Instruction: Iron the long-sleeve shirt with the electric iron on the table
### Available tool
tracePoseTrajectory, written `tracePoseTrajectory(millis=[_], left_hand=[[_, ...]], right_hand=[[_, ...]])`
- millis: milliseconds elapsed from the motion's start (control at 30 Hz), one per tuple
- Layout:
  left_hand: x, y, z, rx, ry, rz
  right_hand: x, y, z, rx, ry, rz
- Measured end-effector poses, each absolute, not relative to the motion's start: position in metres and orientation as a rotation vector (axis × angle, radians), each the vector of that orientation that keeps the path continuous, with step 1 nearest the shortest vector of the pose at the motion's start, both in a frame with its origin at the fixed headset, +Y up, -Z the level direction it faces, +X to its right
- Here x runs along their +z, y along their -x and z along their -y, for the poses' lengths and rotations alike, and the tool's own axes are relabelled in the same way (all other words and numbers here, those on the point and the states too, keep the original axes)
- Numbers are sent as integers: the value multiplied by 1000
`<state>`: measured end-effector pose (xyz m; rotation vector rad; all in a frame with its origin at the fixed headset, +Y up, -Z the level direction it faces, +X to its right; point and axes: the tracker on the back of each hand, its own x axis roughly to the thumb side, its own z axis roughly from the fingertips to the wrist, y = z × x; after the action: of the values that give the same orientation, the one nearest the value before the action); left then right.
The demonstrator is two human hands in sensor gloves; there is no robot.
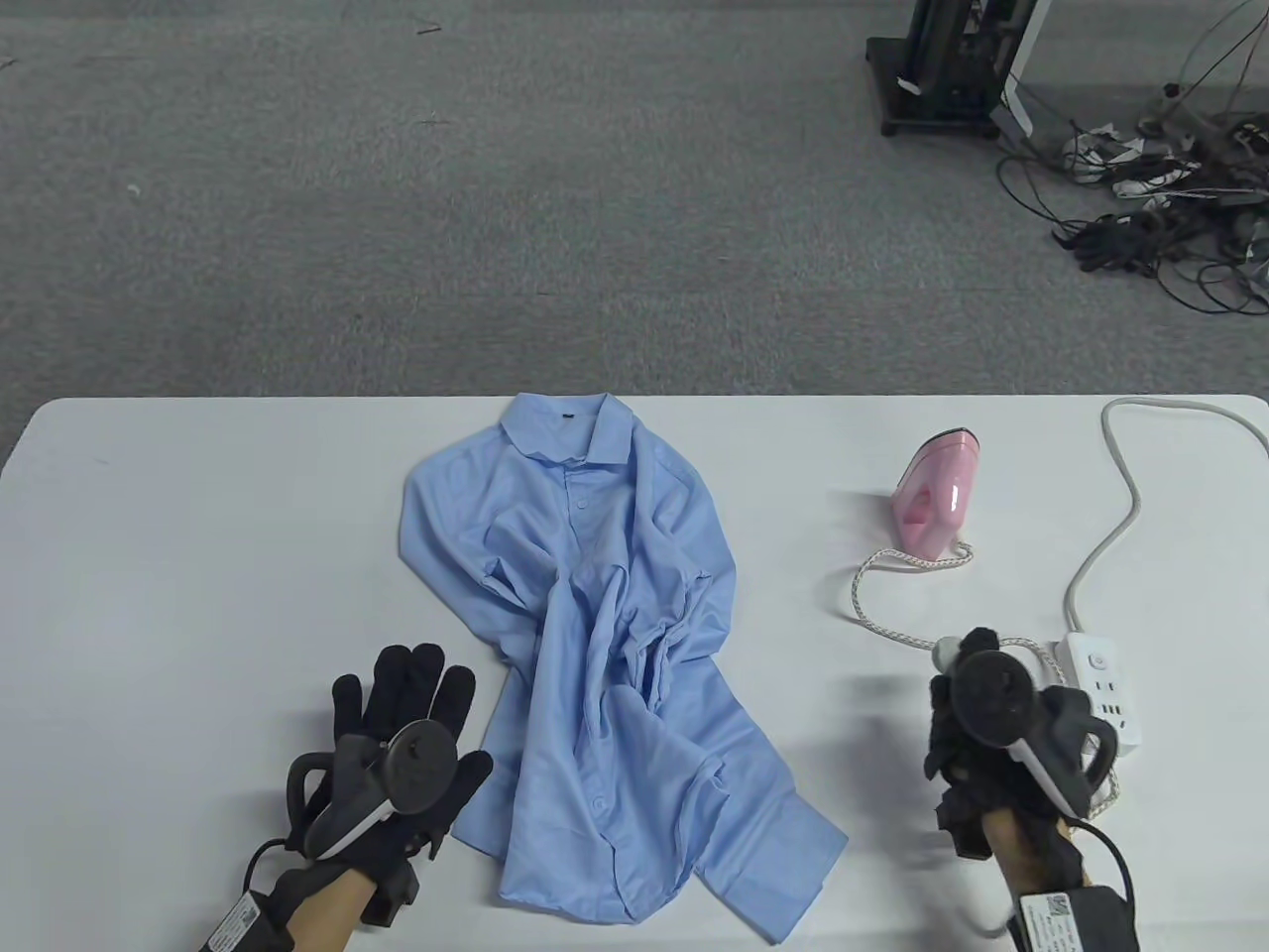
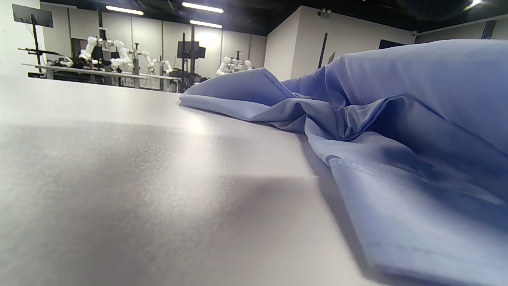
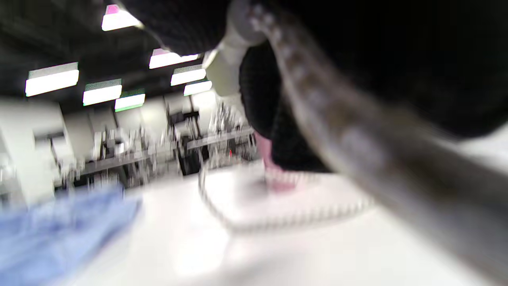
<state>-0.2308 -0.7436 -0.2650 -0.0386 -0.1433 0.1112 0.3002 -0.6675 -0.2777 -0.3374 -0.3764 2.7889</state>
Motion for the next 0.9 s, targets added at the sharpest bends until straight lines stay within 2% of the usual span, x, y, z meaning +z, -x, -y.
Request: tracePoseTrajectory(millis=[33, 133, 233, 333, 533, 633, 900], left_hand=[[-265, 231, 744, 111, 41, 144], [-265, 230, 744, 108, 47, 150], [-265, 229, 744, 109, 48, 152], [-266, 229, 745, 106, 55, 157], [-266, 227, 746, 104, 71, 166], [-266, 226, 747, 106, 75, 171], [-265, 227, 748, 110, 80, 172]], right_hand=[[-275, -315, 659, 2763, 416, 417], [-275, -356, 651, 2689, 617, 353], [-281, -389, 663, 2593, 861, 334], [-285, -415, 687, 2561, 1000, 195], [-284, -438, 719, 2612, 1113, 58], [-285, -446, 728, 2546, 1093, -32], [-281, -444, 727, 2568, 1080, -35]])
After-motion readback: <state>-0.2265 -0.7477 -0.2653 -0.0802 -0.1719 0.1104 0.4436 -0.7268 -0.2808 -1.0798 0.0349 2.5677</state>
